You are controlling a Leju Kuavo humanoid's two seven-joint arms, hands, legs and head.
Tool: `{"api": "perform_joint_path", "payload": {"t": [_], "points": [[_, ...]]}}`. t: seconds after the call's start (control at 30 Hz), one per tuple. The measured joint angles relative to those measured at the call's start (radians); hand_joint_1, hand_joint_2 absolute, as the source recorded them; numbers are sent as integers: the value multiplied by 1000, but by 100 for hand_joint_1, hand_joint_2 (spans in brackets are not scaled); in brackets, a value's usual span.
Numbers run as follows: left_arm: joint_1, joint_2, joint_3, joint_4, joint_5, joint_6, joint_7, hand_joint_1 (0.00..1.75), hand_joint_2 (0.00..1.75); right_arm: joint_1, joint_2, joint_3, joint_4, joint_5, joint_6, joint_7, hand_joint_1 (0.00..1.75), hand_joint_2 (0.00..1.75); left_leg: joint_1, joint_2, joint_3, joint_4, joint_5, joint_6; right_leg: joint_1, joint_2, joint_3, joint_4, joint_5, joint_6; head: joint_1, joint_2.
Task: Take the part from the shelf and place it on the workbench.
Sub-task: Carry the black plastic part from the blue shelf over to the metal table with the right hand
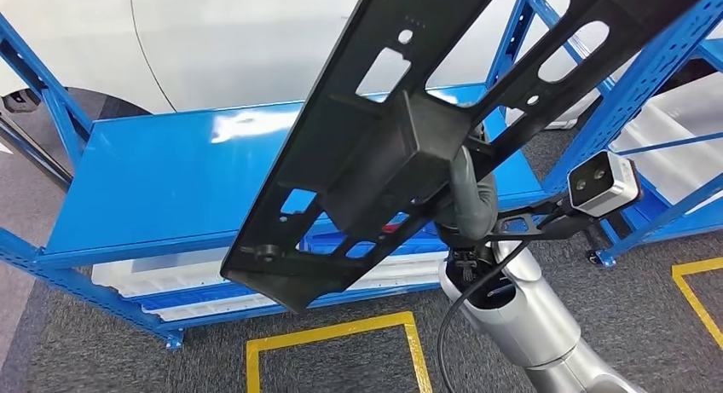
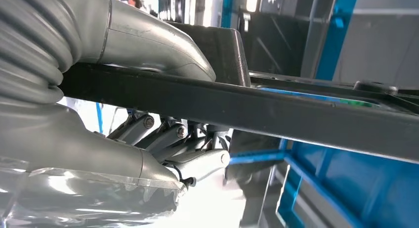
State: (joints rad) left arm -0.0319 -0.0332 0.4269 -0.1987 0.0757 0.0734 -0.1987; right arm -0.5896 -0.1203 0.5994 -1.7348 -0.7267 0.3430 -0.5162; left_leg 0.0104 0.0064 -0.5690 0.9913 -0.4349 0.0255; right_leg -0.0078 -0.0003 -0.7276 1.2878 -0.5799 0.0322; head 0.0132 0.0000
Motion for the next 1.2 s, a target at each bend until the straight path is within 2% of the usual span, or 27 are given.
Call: {"api": "perform_joint_path", "payload": {"t": [0.03, 0.07, 0.13, 0.2, 0.23, 0.3, 0.33, 0.37, 0.4, 0.47, 0.5, 0.53, 0.57, 0.63, 0.67, 0.73, 0.77, 0.8, 0.83, 0.9, 0.97, 1.0, 1.03, 1.07, 1.1, 1.13, 1.2], "points": [[1, 0, 0, 0, 2, 1, 0, 0, 0, -2, -4, -6, 1, -5, -3, 2, 175, 175, 0, 1, -16, 3, 10, -1, -3, 0, 9, 21, 8, 2, 0, 0], [2, 0, 0, 0, 3, 2, 0, 0, 0, -4, -7, -11, 1, -9, -8, 5, 175, 175, 0, 1, -31, 6, 20, -4, -5, 0, 35, 6, 33, 3, 0, 0], [3, 0, 2, 0, 5, 6, 0, 0, 0, -7, -15, -21, -3, -12, -18, 11, 175, 175, 0, 0, -57, 15, 36, -11, -8, 0, 136, -120, 73, 1, 0, 0], [5, 0, 3, 0, 5, 9, 0, 0, 0, -8, -22, -32, -8, -14, -27, 17, 175, 175, -2, -2, -71, 20, 51, -21, -4, 1, 220, -247, 66, -8, -2, 0], [7, 0, 3, 0, 3, 10, 0, 0, 0, -9, -27, -36, -10, -13, -29, 18, 175, 175, -2, -3, -74, 19, 59, -27, -1, 2, 235, -277, 58, -13, -2, 0], [10, 2, 4, 0, -1, 10, -1, 0, 0, -7, -38, -41, -11, -7, -33, 18, 175, 175, -1, -3, -78, 12, 77, -40, 2, 1, 226, -290, 72, -28, -1, 0], [12, 3, 4, 0, -4, 10, -1, 0, 0, -5, -43, -42, -10, -2, -35, 17, 175, 175, 0, -4, -85, 16, 70, -46, 2, -1, 219, -295, 82, -37, -1, 0], [14, 4, 4, 0, -6, 8, -1, 0, 0, -2, -47, -43, -10, 4, -38, 14, 175, 175, 1, -5, -95, 35, 44, -51, 1, -3, 208, -299, 96, -47, -2, 0], [15, 5, 4, 0, -8, 7, -1, 0, 0, 2, -51, -43, -10, 9, -39, 9, 175, 175, 2, -5, -110, 75, -2, -54, 0, -5, 195, -302, 110, -54, -2, 0], [15, 5, 4, 0, -11, 5, 0, 0, 0, 12, -58, -44, -10, 17, -39, 1, 175, 175, 3, -5, -144, 205, -107, -59, 3, -5, 163, -301, 136, -63, -3, 0], [15, 5, 4, 0, -11, 4, 0, 0, 0, 18, -62, -44, -10, 20, -39, -1, 175, 175, 3, -5, -153, 268, -135, -61, 6, -5, 146, -300, 149, -64, -4, 0], [15, 5, 4, 0, -12, 4, 0, 0, 0, 23, -65, -43, -9, 23, -39, -2, 175, 175, 3, -5, -151, 309, -140, -61, 8, -5, 128, -298, 161, -65, -3, 0], [14, 6, 4, 0, -12, 4, 0, 0, 0, 25, -66, -43, -8, 26, -39, -3, 175, 175, 2, -5, -135, 320, -123, -59, 10, -5, 111, -296, 173, -65, -4, 0], [13, 6, 5, 0, -13, 4, -1, 0, 0, 24, -68, -42, -5, 31, -41, -2, 175, 175, 0, -5, -53, 245, -77, -50, 13, -5, 81, -291, 195, -63, -4, 0], [12, 6, 5, 0, -13, 4, -1, 0, 0, 21, -68, -41, -4, 33, -47, 0, 175, 175, -3, -5, 11, 171, -70, -44, 16, -5, 70, -288, 204, -60, -4, 0], [7, 8, 5, 0, -15, 2, -1, 0, 0, 7, -68, -39, -3, 33, -64, 6, 175, 175, -10, -5, 109, 32, -93, -31, 18, -6, 57, -284, 224, -52, -3, 0], [5, 9, 5, 0, -16, 1, -2, 0, 0, -1, -68, -37, -3, 31, -75, 10, 175, 175, -13, -6, 132, -7, -103, -25, 18, -8, 53, -284, 234, -46, -3, 0], [5, 9, 6, 0, -18, 0, -2, 0, 0, -8, -69, -36, -3, 28, -85, 12, 175, 175, -12, -6, 131, -22, -103, -20, 18, -10, 49, -286, 244, -40, -3, 0], [4, 9, 6, 0, -20, -1, -3, 0, 0, -12, -70, -34, -3, 24, -92, 13, 175, 175, -12, -5, 123, -24, -93, -15, 16, -9, 43, -284, 242, -34, -3, 0], [5, 10, 6, 1, -23, -2, -2, 0, 0, -14, -72, -32, -3, 19, -102, 12, 175, 175, -7, -1, 102, -28, -68, -3, 12, -5, 22, -235, 181, -20, 0, 0], [7, 11, 7, 1, -23, -2, -1, 0, 0, -13, -75, -29, -2, 19, -108, 9, 175, 175, -6, 3, 74, -28, -46, 4, 4, -3, -14, -113, 81, -8, 2, 0], [8, 12, 8, 1, -22, -2, 0, 0, 0, -12, -76, -29, -2, 22, -110, 5, 175, 175, -6, 3, 60, -27, -36, 4, 0, -3, -29, -45, 57, -2, 2, 0], [8, 12, 8, 1, -22, -2, 1, 0, 0, -9, -78, -28, -2, 28, -112, 0, 175, 175, -6, 4, 45, -25, -26, 2, -4, -3, -35, 5, 60, 2, 2, 0], [8, 12, 9, 1, -22, -1, 2, 0, 0, -6, -80, -27, -2, 35, -113, -5, 175, 175, -5, 4, 31, -22, -16, 0, -7, -4, -27, 26, 83, 6, 2, 0], [9, 12, 10, 1, -22, 0, 3, 0, 0, -3, -82, -27, -2, 45, -112, -12, 175, 175, -4, 4, 17, -19, -8, -3, -10, -4, 0, 9, 114, 8, 2, 0], [9, 12, 11, 1, -22, 2, 4, 0, 0, -1, -84, -27, -2, 57, -110, -17, 175, 175, -3, 3, 6, -13, -2, -7, -13, -4, 46, -47, 137, 8, 2, 0], [9, 12, 15, 1, -22, 7, 7, 0, 0, 1, -90, -27, -5, 80, -104, -29, 175, 175, -4, 3, -11, -1, 6, -16, -11, -4, 151, -196, 124, 2, 2, 0]]}}
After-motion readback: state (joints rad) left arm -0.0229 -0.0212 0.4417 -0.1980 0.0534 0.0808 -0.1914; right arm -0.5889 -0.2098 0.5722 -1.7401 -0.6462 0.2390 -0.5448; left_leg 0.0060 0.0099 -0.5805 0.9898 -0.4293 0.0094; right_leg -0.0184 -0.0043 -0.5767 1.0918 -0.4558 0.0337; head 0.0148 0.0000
